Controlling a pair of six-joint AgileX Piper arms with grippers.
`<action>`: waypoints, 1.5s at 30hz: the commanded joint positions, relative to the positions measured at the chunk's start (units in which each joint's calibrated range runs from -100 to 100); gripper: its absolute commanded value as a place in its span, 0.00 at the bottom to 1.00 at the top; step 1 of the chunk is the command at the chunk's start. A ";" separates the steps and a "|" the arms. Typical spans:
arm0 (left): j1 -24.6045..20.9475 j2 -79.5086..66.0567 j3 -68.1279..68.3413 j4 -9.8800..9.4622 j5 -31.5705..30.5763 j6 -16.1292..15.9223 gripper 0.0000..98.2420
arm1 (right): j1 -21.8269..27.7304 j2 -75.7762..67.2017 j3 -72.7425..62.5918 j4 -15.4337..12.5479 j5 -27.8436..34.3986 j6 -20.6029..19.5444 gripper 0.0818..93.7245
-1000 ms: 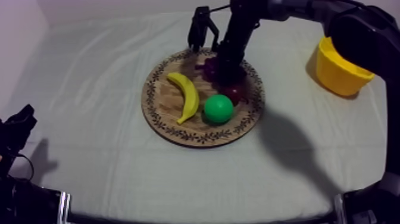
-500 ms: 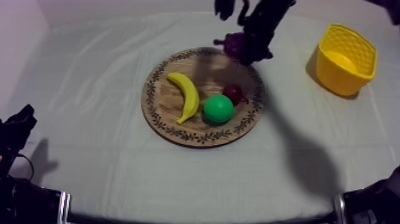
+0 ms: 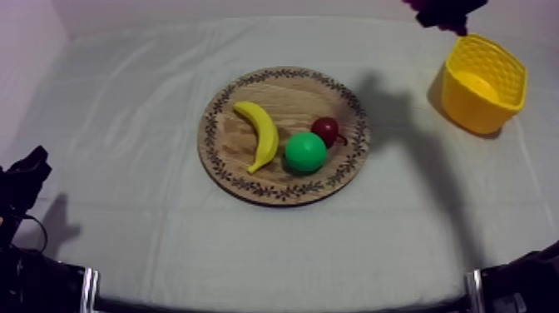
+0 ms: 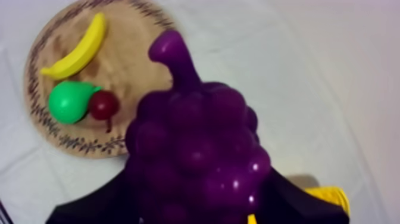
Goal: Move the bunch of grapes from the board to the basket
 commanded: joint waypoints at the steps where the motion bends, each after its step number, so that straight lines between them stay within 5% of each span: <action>1: -0.01 0.03 0.00 -0.02 0.01 -0.01 0.00 | 2.89 -1.18 0.39 0.13 -1.64 -0.97 0.44; 19: -0.01 0.03 0.00 -0.02 0.01 -0.04 0.00 | 13.92 15.54 -3.92 3.83 -12.91 -6.02 0.50; 27: -0.01 0.03 0.00 -0.02 0.01 -0.06 0.00 | 13.93 18.40 -1.42 5.95 -16.11 -8.46 0.78; 31: -0.01 0.03 0.00 -0.02 0.01 -0.06 0.00 | 13.54 17.01 0.56 6.56 -16.78 -9.44 0.84; 37: -0.01 0.03 0.00 -0.02 0.01 -0.06 0.00 | 13.30 9.35 5.19 5.54 -17.54 -9.41 0.77; 45: -0.01 0.03 0.00 -0.02 0.01 -0.06 0.00 | 11.27 -6.51 12.87 4.24 -17.53 -10.92 0.53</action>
